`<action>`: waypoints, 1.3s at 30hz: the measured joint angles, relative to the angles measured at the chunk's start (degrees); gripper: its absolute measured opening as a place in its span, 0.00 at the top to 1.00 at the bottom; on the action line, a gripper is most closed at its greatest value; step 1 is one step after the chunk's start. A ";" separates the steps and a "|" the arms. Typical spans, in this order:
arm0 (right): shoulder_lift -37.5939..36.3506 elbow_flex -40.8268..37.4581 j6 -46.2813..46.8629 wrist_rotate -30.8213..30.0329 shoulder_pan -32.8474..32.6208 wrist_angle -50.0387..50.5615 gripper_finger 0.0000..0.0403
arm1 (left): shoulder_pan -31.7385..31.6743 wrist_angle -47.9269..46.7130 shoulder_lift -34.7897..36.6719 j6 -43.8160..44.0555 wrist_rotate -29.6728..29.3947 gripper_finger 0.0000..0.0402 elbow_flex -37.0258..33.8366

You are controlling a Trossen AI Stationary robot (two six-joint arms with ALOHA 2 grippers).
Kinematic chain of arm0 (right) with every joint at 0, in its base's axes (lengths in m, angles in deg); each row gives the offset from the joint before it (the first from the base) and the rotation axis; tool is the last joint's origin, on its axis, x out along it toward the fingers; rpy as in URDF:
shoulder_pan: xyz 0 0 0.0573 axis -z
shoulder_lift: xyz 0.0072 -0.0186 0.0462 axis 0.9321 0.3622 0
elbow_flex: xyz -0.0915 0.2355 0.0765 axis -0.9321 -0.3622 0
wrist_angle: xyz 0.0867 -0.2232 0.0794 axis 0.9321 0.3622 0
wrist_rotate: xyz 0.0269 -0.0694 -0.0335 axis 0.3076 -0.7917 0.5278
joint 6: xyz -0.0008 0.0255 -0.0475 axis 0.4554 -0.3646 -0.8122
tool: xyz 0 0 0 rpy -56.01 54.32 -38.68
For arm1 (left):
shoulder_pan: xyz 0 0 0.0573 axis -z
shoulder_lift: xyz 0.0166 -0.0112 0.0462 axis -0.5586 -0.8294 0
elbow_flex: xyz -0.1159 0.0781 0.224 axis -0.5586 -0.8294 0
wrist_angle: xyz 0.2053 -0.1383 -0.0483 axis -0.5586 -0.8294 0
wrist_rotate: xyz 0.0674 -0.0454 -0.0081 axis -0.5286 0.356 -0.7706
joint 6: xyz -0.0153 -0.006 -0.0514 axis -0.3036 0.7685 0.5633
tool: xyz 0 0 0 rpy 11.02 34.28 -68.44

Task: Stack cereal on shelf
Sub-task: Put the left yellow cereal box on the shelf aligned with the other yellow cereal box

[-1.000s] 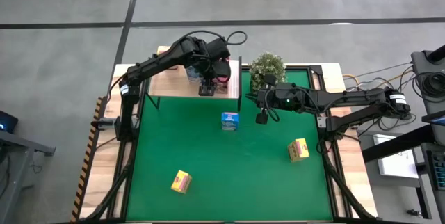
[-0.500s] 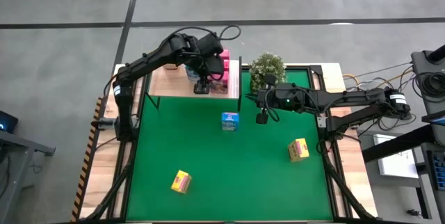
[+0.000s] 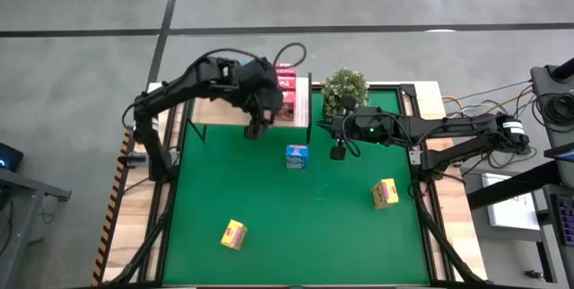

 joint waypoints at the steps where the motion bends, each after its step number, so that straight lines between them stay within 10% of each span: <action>1: 0.00 0.00 0.00 0.00 0.02 -0.02 0.97 | 1.00 -0.18 0.12 0.84 0.00 0.36 0.00; 12: 0.00 0.00 0.46 0.00 0.02 -0.02 0.97 | 12.63 -2.89 1.96 9.38 -3.98 0.36 -3.93; 28: 0.00 -0.02 0.36 0.01 0.01 -0.02 0.97 | 29.33 46.63 19.88 31.39 -8.77 0.36 -52.38; 39: 0.00 0.00 0.42 0.00 0.00 -0.37 0.97 | 33.61 39.68 19.29 57.08 -6.69 0.36 -61.00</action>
